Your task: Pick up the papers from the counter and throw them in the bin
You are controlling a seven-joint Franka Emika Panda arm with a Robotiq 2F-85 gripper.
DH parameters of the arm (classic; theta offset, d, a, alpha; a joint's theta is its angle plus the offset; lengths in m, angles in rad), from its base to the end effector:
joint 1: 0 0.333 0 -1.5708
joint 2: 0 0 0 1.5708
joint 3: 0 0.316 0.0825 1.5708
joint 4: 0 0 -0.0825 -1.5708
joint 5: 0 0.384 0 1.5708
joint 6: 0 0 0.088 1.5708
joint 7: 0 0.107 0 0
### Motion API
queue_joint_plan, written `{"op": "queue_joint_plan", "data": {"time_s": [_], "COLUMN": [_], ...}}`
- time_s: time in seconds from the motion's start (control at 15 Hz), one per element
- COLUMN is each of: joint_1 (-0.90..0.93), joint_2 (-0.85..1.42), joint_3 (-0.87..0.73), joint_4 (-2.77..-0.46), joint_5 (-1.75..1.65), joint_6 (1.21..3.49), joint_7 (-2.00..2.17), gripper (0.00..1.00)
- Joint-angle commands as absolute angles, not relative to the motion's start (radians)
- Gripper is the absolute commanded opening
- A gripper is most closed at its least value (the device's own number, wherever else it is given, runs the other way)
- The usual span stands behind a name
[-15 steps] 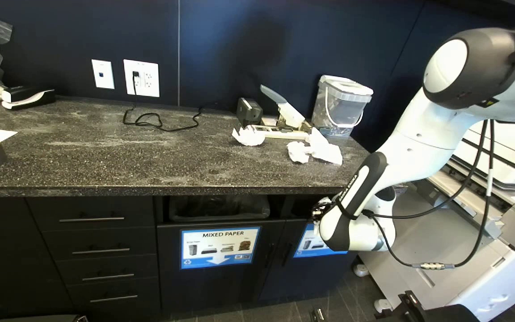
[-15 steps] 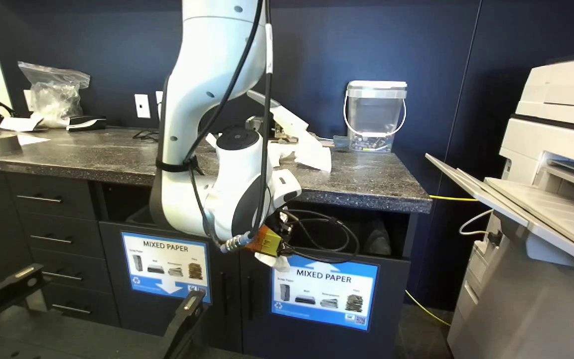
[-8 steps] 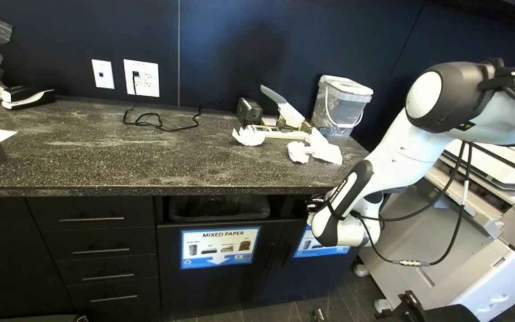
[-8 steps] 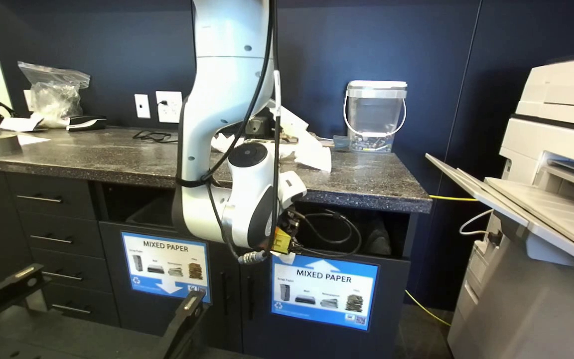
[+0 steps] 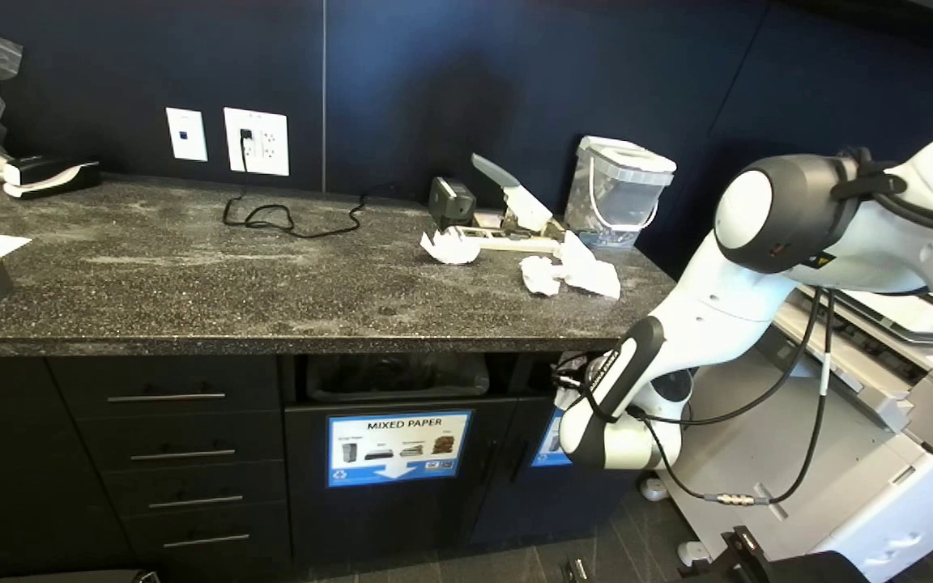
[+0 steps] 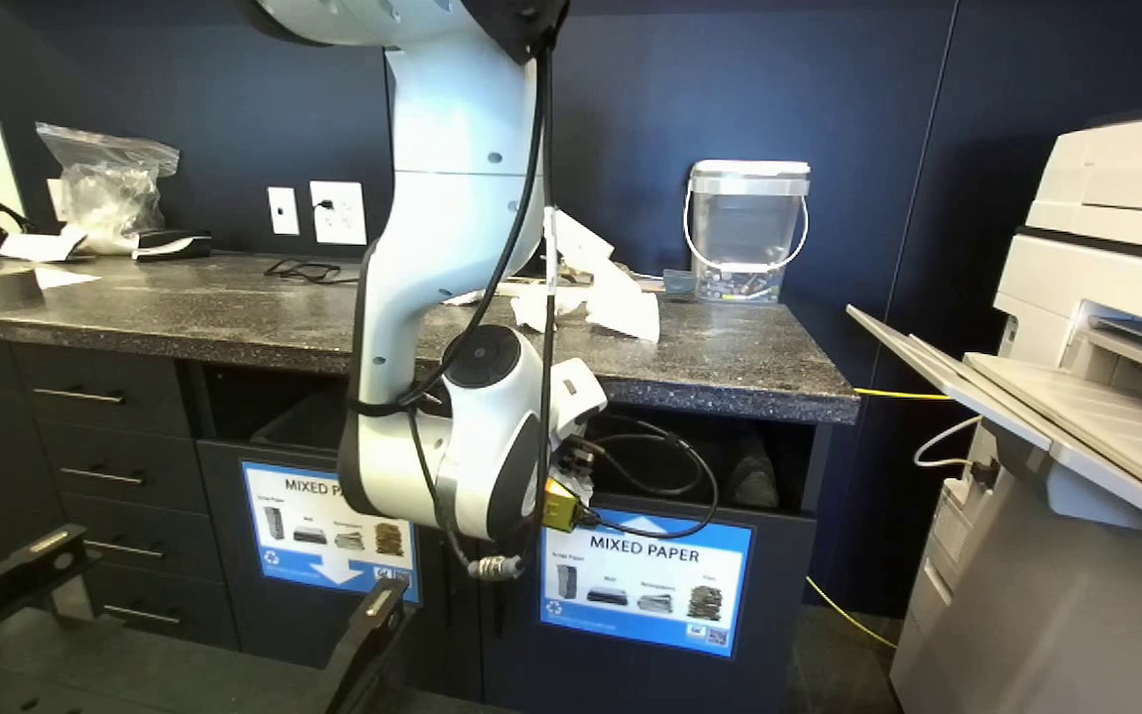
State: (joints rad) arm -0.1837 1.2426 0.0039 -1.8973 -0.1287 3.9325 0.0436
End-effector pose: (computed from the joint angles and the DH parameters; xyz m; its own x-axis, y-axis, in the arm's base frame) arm 0.5401 -0.0802 -0.0395 0.6975 -0.0836 0.7117 -0.0842 -0.9959 -0.0345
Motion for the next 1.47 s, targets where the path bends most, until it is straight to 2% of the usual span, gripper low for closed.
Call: {"op": "queue_joint_plan", "data": {"time_s": [0.0, 0.67, 1.13, 1.2, 1.27, 1.4], "joint_1": [-0.185, -0.179, -0.176, -0.18, -0.176, -0.175], "joint_2": [1.343, 1.485, 1.521, 1.516, 1.516, 1.501], "joint_3": [0.0, -0.005, -0.007, -0.005, -0.009, -0.011], "joint_4": [-1.776, -1.501, -1.46, -1.469, -1.468, -1.485], "joint_5": [-0.142, -0.142, -0.142, -0.15, -0.147, -0.144], "joint_6": [4.02, 3.961, 3.966, 3.951, 3.955, 3.959], "joint_7": [0.042, 0.047, 0.051, 0.057, 0.051, 0.05], "gripper": [0.13, 0.13, 0.13, 0.38, 0.39, 0.53]}}
